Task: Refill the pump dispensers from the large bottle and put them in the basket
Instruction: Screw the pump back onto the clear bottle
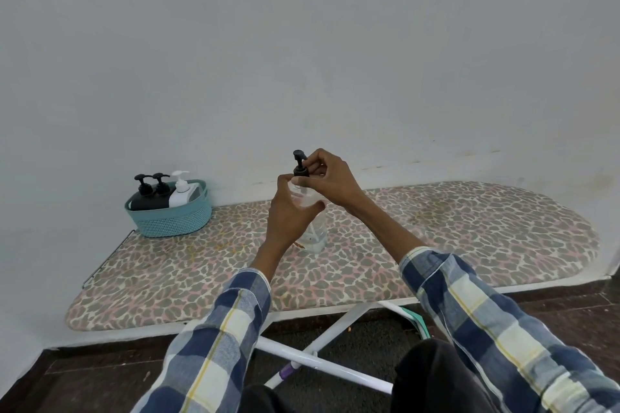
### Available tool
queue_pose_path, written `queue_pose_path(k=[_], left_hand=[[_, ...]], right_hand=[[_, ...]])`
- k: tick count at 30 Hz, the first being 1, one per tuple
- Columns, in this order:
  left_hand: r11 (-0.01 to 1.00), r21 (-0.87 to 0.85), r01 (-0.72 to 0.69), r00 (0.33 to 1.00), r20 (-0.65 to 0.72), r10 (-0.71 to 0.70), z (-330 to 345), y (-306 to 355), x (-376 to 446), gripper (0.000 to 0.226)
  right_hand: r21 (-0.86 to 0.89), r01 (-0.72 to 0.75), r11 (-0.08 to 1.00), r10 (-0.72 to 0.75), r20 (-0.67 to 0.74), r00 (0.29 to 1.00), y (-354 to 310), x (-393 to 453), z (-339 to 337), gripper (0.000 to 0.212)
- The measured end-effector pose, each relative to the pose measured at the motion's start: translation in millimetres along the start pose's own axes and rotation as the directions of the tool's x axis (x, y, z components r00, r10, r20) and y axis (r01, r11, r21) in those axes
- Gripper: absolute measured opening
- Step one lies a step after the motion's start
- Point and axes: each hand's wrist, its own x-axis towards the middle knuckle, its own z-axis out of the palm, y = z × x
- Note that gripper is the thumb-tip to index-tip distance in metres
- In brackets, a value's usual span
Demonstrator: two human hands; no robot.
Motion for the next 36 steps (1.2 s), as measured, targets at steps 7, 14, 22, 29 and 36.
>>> queue_pose_path(k=[7, 14, 22, 29, 36], left_hand=[[1.000, -0.012, 0.027, 1.000, -0.014, -0.027, -3.4, -2.8, 0.5, 0.074], [1.000, 0.017, 0.012, 1.000, -0.002, -0.012, 0.7, -1.0, 2.1, 0.074], [1.000, 0.016, 0.025, 1.000, -0.015, -0.025, -0.2, -3.7, 2.3, 0.074], [1.000, 0.002, 0.009, 1.000, -0.017, -0.009, 2.6, 0.2, 0.3, 0.073], [1.000, -0.019, 0.018, 0.999, -0.037, -0.019, -0.5, -3.6, 0.3, 0.077]], right_hand=[[0.034, 0.006, 0.999, -0.009, 0.102, 0.995, -4.4, -1.7, 2.8, 0.028], [0.074, 0.006, 0.997, -0.006, -0.003, 1.000, -0.5, -5.3, 2.3, 0.030], [0.056, -0.005, 0.998, 0.001, 0.067, 0.998, -3.1, -5.7, 3.2, 0.030], [0.036, -0.021, 0.999, 0.022, -0.032, 0.999, 2.7, -5.1, 6.5, 0.034], [-0.003, 0.023, 1.000, -0.023, 0.073, 0.997, -0.2, -4.9, 9.7, 0.032]])
